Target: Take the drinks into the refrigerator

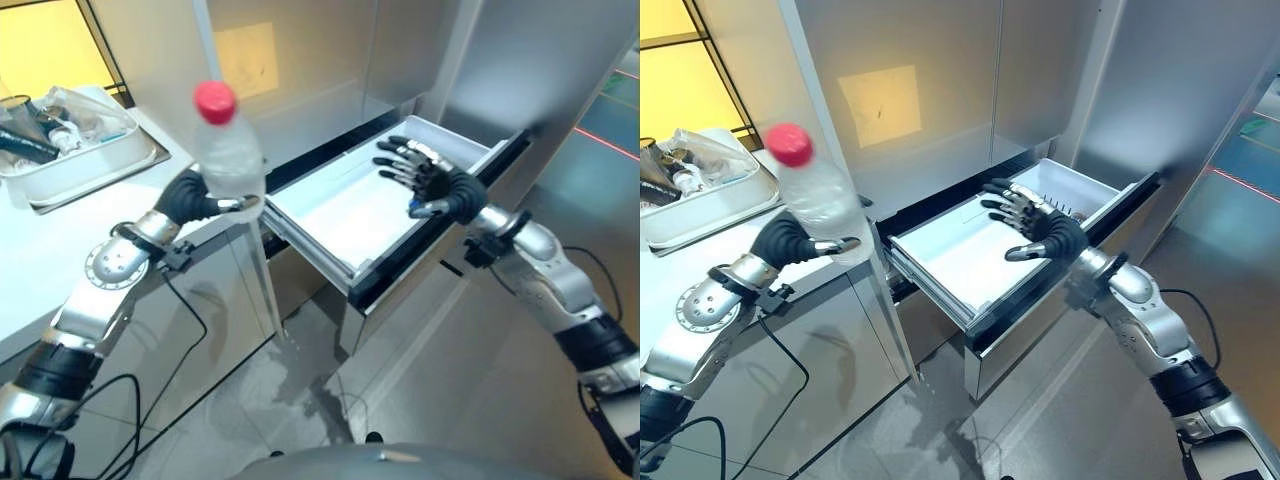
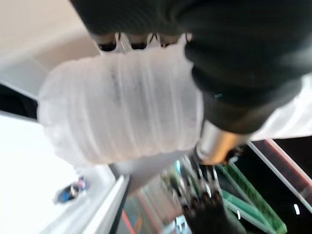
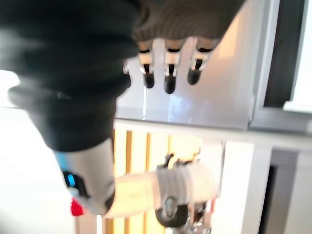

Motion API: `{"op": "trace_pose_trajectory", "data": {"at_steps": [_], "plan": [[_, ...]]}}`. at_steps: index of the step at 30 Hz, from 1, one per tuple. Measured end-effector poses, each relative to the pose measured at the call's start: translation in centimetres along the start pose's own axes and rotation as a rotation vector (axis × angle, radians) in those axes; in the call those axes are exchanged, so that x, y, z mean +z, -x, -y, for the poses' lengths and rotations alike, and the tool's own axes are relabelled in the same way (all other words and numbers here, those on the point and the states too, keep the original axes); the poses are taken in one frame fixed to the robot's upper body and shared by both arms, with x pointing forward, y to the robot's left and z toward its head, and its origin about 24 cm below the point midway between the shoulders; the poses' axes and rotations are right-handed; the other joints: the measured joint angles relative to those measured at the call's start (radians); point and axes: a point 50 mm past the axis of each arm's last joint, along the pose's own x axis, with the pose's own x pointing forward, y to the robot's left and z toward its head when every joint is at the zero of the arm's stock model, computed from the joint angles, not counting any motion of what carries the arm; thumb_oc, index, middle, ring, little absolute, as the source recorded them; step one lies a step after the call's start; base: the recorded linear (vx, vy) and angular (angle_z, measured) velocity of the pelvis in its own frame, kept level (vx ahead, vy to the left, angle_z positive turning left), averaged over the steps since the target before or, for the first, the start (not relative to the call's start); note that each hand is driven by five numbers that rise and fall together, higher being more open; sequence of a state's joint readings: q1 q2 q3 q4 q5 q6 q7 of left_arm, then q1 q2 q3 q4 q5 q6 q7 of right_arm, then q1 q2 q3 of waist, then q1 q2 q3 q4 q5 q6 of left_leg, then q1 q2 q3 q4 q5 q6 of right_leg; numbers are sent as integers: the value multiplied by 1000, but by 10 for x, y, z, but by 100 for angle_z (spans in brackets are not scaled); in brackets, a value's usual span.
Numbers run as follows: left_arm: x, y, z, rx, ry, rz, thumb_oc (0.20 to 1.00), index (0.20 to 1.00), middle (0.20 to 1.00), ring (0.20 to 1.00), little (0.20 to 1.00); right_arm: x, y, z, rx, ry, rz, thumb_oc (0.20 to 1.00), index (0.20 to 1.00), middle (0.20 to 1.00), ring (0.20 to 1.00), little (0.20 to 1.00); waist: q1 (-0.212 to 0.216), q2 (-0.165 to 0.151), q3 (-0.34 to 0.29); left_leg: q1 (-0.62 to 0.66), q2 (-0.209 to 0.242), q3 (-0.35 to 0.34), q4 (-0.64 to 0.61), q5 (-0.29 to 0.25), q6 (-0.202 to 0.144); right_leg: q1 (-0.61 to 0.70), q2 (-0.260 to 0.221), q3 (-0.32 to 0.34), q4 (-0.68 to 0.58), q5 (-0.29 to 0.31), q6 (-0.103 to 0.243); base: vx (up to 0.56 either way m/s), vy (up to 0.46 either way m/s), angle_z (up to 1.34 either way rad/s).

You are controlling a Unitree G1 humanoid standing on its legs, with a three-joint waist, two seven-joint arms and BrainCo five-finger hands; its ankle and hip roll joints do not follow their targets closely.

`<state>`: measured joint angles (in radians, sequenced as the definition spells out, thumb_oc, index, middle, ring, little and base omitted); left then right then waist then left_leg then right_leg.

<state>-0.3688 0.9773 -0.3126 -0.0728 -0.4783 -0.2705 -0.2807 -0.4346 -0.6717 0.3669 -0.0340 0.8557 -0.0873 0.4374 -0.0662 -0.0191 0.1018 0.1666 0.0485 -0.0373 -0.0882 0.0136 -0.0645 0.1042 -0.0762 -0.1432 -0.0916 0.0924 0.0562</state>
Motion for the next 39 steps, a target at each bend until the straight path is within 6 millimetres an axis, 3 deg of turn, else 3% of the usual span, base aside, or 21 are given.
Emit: {"op": "trace_pose_trajectory", "data": {"at_steps": [4,9,21,39], "plan": [[14,-17,17,-205,-89,30,200,200,200,200,200,-16,-16,-23,68,-98,19,1000,1000,1000,1000,1000,-11,18,-6,4,-1,9,0,-1,-1,-2,0,11,0,1,0,-11,-13,-6],[15,-20,37,-353,-100,32,200,200,200,200,200,-22,-22,-35,100,-146,27,1000,1000,1000,1000,1000,-28,30,-11,8,0,16,0,-2,-2,-1,1,18,0,1,0,-7,-13,-4],[6,-21,56,-400,-36,20,200,200,200,200,200,-35,-10,-49,70,-251,53,1000,1000,1000,1000,1000,-33,54,-13,16,2,50,0,-4,-4,-12,5,51,0,7,-3,-4,-16,-8],[-14,-4,62,-350,13,-63,200,200,200,200,200,0,-3,-43,77,-144,183,1000,1000,1000,1000,1000,-30,64,-12,12,1,68,-1,-9,-2,-25,6,70,-1,12,-3,3,0,-3]]}}
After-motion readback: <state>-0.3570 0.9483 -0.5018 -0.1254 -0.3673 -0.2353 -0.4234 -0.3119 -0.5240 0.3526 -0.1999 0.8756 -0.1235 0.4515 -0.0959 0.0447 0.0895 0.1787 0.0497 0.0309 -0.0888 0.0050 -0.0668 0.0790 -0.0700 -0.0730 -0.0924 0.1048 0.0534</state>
